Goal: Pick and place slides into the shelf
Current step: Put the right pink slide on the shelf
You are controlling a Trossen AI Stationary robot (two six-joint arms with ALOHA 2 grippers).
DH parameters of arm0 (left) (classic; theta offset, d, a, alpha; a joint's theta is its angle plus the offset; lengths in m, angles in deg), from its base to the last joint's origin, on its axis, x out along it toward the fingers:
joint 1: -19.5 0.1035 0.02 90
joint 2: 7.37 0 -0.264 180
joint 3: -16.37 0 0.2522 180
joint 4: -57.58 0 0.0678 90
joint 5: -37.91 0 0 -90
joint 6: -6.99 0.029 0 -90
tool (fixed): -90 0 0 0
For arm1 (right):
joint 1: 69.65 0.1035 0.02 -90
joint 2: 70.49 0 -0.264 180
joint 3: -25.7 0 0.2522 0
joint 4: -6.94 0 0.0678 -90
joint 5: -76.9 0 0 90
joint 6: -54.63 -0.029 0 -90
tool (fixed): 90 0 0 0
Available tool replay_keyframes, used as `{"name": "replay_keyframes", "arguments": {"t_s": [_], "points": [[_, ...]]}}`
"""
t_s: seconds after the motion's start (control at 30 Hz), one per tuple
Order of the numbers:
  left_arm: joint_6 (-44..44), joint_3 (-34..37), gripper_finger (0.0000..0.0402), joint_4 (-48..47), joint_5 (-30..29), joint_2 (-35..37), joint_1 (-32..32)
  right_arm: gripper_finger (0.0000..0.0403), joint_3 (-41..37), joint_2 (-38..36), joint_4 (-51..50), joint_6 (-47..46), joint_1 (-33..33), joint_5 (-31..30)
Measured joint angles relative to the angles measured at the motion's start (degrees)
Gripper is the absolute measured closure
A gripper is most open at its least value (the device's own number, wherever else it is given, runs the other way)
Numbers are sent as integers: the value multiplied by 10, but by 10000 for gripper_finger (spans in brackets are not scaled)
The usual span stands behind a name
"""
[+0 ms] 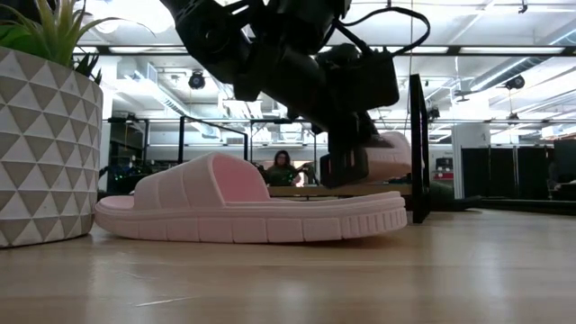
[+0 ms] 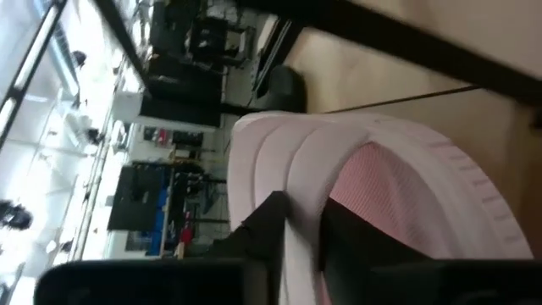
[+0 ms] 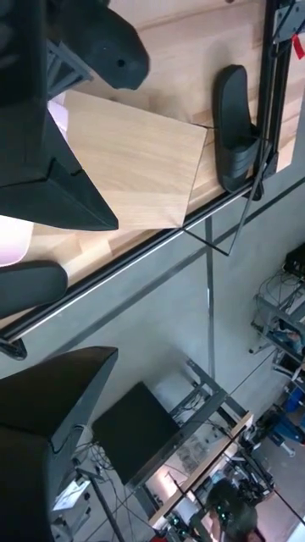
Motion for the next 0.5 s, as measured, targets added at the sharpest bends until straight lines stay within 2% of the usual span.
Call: {"name": "replay_keyframes", "arguments": {"t_s": [0.17, 0.37, 0.5], "points": [[-1, -1, 279, -17, 33, 0, 0, 177, 0, 0, 0, 0, 0, 0], [-12, -1, 192, -16, 31, 1, 0, 177, -1, 0, 0, 0, 0, 0], [-14, -2, 153, -16, 29, 4, 0, 177, -1, 0, 0, 0, 0, 0]]}}
